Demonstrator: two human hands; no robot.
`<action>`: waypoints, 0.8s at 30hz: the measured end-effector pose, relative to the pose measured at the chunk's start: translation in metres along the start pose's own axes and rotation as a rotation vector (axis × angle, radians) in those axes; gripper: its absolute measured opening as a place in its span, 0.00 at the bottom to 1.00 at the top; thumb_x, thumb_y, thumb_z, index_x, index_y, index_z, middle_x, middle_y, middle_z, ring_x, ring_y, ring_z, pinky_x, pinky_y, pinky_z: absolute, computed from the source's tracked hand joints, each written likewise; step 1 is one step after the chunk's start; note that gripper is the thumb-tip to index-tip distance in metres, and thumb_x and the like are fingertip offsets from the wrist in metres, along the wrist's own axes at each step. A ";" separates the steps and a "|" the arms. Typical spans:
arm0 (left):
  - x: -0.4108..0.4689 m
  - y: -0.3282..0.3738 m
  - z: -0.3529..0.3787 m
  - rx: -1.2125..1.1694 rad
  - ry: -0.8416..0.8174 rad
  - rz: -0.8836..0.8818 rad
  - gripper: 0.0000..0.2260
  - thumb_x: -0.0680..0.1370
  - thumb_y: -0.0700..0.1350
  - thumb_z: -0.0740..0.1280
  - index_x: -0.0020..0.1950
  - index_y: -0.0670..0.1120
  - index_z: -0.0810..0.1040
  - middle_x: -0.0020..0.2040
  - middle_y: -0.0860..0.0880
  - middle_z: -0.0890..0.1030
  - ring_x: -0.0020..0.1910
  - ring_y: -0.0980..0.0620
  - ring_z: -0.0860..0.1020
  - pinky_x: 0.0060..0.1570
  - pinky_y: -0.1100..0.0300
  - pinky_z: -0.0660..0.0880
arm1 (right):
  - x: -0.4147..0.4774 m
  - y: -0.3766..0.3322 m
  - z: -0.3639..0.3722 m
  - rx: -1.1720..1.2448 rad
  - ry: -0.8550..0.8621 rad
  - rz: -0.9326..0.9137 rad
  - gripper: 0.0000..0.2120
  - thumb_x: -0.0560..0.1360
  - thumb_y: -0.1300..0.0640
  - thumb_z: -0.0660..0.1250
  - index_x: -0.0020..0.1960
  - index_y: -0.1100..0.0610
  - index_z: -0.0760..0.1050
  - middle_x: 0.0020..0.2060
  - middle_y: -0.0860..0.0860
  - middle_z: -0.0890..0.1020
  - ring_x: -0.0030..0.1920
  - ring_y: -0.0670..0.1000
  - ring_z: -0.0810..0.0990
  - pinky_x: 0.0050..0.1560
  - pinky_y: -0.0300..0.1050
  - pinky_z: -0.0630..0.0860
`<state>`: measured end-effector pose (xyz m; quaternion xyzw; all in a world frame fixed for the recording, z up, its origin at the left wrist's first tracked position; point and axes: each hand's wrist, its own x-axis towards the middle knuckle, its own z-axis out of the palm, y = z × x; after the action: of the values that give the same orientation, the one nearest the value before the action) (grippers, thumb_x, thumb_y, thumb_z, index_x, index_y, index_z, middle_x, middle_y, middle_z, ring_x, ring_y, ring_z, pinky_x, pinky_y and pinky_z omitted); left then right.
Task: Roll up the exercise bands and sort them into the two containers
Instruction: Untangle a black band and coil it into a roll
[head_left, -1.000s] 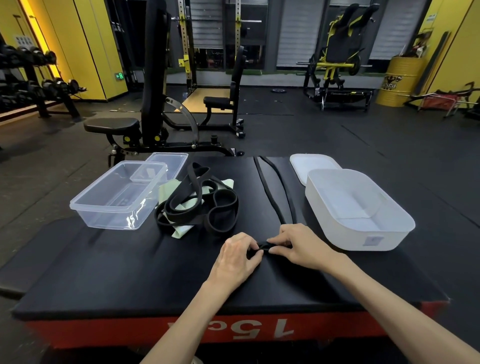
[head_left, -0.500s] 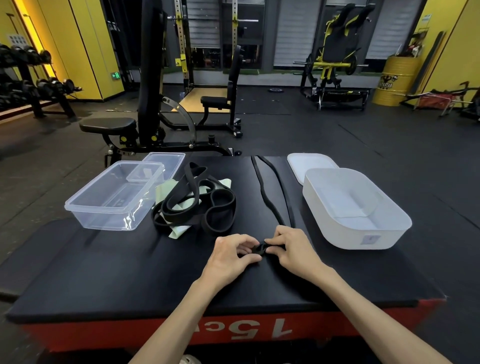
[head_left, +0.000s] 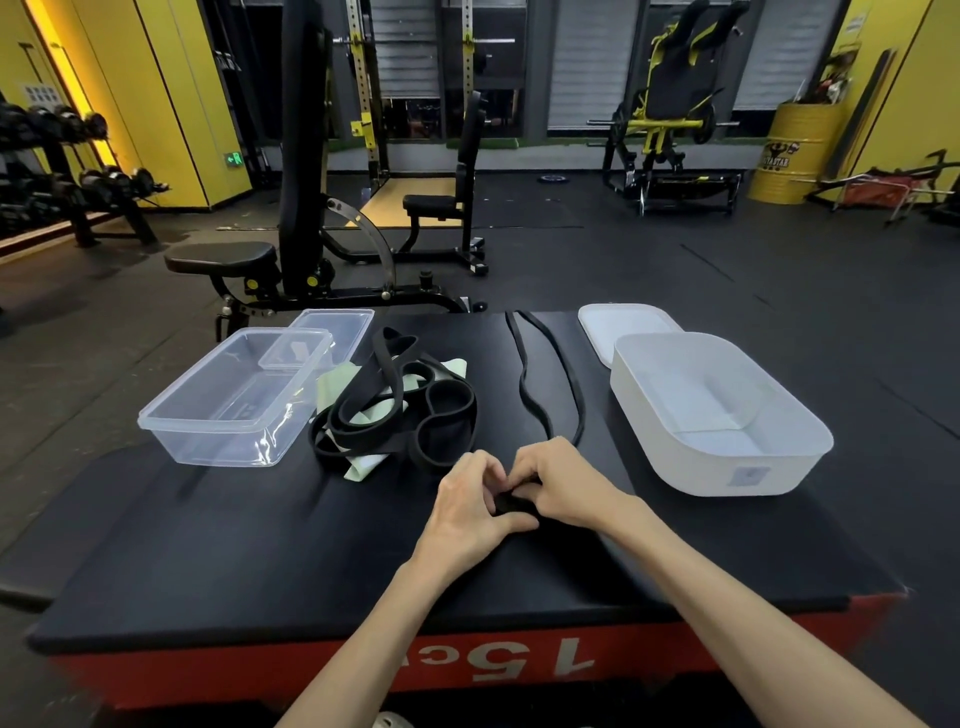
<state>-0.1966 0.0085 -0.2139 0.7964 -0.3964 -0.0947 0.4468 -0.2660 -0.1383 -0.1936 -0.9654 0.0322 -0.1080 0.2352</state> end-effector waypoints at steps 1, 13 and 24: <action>0.000 0.001 -0.001 0.004 -0.002 -0.005 0.22 0.61 0.49 0.80 0.46 0.52 0.70 0.37 0.55 0.72 0.31 0.59 0.69 0.34 0.72 0.68 | -0.001 -0.001 -0.001 0.025 0.009 0.025 0.08 0.69 0.66 0.70 0.45 0.55 0.84 0.39 0.46 0.82 0.40 0.47 0.79 0.45 0.40 0.76; -0.001 0.001 -0.001 0.034 -0.024 -0.060 0.22 0.64 0.55 0.78 0.54 0.56 0.76 0.49 0.59 0.78 0.36 0.62 0.74 0.41 0.66 0.76 | -0.017 0.014 -0.008 0.048 0.027 -0.052 0.11 0.72 0.63 0.70 0.52 0.51 0.82 0.44 0.45 0.81 0.45 0.42 0.79 0.50 0.35 0.74; -0.003 0.000 0.000 0.106 -0.007 0.081 0.18 0.67 0.53 0.77 0.55 0.57 0.79 0.45 0.55 0.80 0.36 0.61 0.73 0.38 0.75 0.68 | -0.023 0.022 0.001 0.098 0.164 -0.027 0.06 0.71 0.62 0.73 0.47 0.54 0.84 0.41 0.45 0.81 0.42 0.41 0.79 0.46 0.34 0.74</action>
<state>-0.1986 0.0106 -0.2147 0.8019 -0.4342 -0.0584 0.4062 -0.2885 -0.1550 -0.2091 -0.9410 0.0330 -0.1915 0.2772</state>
